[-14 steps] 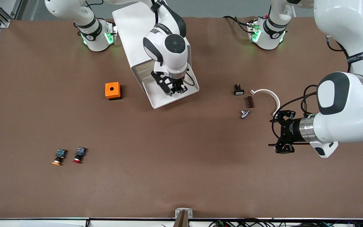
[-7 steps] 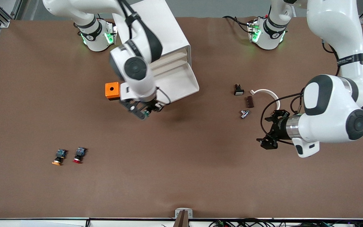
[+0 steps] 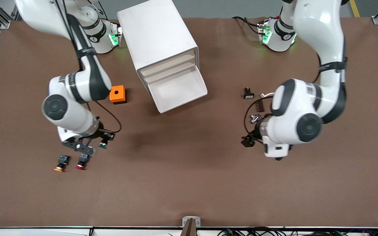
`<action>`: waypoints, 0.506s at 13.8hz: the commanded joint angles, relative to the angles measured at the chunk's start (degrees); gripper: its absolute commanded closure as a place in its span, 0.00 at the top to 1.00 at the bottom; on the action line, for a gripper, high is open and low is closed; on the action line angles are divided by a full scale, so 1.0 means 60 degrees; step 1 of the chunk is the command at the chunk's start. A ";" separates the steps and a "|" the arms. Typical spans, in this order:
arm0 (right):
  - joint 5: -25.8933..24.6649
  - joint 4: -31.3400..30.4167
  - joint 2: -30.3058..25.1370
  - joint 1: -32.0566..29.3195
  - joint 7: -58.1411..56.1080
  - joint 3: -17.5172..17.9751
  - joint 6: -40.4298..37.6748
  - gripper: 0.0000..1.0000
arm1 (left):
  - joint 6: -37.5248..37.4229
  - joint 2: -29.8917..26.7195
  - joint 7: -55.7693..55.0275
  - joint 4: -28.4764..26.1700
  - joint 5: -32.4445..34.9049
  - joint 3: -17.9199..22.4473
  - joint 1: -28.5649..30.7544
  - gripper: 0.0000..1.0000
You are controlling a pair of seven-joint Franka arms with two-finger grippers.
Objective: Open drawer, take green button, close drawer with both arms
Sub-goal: 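Lift the green button out and carry it toward the red button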
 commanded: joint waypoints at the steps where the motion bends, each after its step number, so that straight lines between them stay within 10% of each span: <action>1: 0.0046 -0.0399 0.0083 -0.0819 -0.1532 0.0205 0.0670 0.00 | 0.0369 -0.0156 0.0503 -0.0459 0.0293 -0.0208 -0.0322 0.99; 7: 0.0075 -0.1585 0.0713 -0.1246 -0.2313 0.0234 0.2896 0.00 | 0.1902 -0.0535 0.1631 -0.2066 0.0323 -0.0885 -0.1242 0.98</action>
